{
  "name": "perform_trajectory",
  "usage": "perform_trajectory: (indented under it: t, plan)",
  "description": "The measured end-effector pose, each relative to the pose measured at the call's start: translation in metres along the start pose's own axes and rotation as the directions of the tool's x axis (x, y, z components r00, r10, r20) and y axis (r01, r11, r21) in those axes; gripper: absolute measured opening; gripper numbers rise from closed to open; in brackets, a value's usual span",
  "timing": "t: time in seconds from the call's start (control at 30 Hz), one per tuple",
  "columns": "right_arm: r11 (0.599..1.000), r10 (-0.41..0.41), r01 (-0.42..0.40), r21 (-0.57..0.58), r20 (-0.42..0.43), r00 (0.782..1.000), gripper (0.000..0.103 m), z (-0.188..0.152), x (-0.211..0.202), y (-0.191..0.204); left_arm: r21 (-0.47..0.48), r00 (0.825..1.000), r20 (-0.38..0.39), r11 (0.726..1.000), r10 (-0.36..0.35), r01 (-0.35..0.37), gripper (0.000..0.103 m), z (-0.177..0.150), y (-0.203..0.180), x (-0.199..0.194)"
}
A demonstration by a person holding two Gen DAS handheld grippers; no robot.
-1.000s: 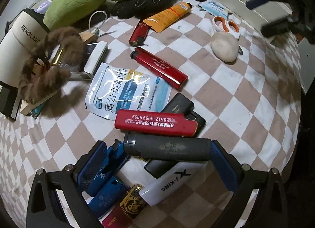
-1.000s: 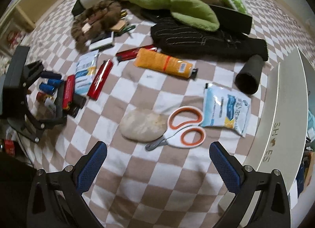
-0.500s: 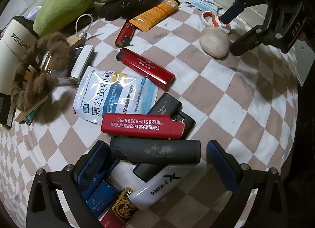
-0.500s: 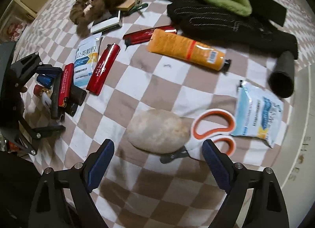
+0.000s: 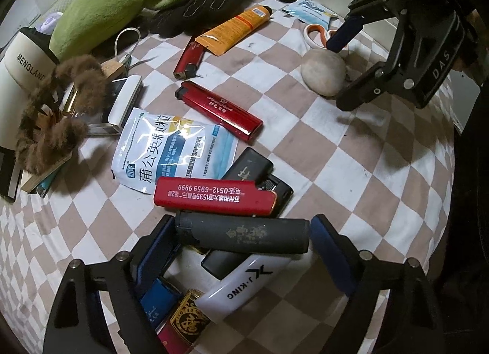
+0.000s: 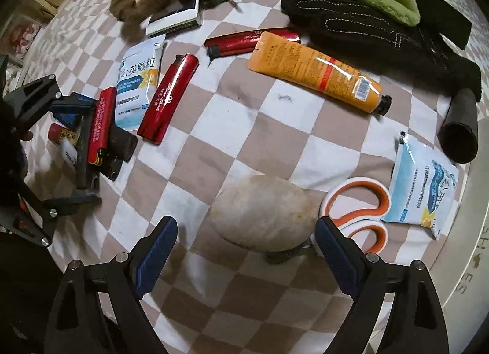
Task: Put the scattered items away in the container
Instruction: 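Close the right tool on the beige stone while the left tool closes on the black foam tube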
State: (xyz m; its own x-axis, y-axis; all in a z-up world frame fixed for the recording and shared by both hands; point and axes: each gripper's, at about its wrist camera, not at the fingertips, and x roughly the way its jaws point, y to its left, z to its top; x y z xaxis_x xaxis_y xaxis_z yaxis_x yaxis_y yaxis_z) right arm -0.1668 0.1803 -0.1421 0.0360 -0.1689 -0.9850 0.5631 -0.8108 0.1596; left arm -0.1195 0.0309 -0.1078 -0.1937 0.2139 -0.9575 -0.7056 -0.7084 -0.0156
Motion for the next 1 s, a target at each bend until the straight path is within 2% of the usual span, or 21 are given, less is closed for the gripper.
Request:
perform_trajectory:
  t: [0.1, 0.23, 0.5, 0.7, 0.8, 0.83, 1.0]
  plan:
    - [1.000, 0.031, -0.031, 0.002, -0.019, 0.999, 0.092, -0.002, 0.003, 0.007, -0.002, 1.000, 0.004, 1.000, -0.001, 0.001, 0.084, 0.001, 0.001, -0.003]
    - [0.999, -0.020, 0.019, -0.034, -0.028, 0.999, 0.092, -0.002, 0.008, 0.018, 0.004, 1.000, 0.001, 1.000, 0.004, -0.004, 0.084, 0.002, 0.000, -0.004]
    - [0.997, -0.018, 0.019, 0.072, -0.024, 1.000, 0.091, 0.008, 0.016, 0.014, -0.002, 1.000, -0.005, 1.000, 0.007, -0.007, 0.084, 0.005, 0.000, -0.009]
    - [0.996, -0.085, 0.086, 0.037, -0.042, 0.996, 0.090, 0.010, 0.027, 0.027, -0.002, 1.000, -0.004, 1.000, 0.008, -0.008, 0.084, 0.005, 0.002, -0.013]
    - [0.996, -0.077, 0.079, 0.051, -0.032, 0.997, 0.081, 0.010, 0.025, 0.026, -0.006, 1.000, -0.002, 1.000, 0.007, -0.007, 0.084, 0.005, 0.004, -0.015]
    - [0.996, -0.073, 0.074, 0.057, -0.028, 0.997, 0.074, 0.010, 0.024, 0.025, -0.007, 1.000, -0.001, 1.000, 0.007, -0.007, 0.084, 0.005, 0.005, -0.016]
    - [0.996, -0.082, 0.083, 0.036, -0.020, 0.996, 0.074, 0.008, 0.022, 0.030, -0.019, 1.000, 0.002, 1.000, 0.014, -0.014, 0.084, 0.007, 0.008, -0.021]
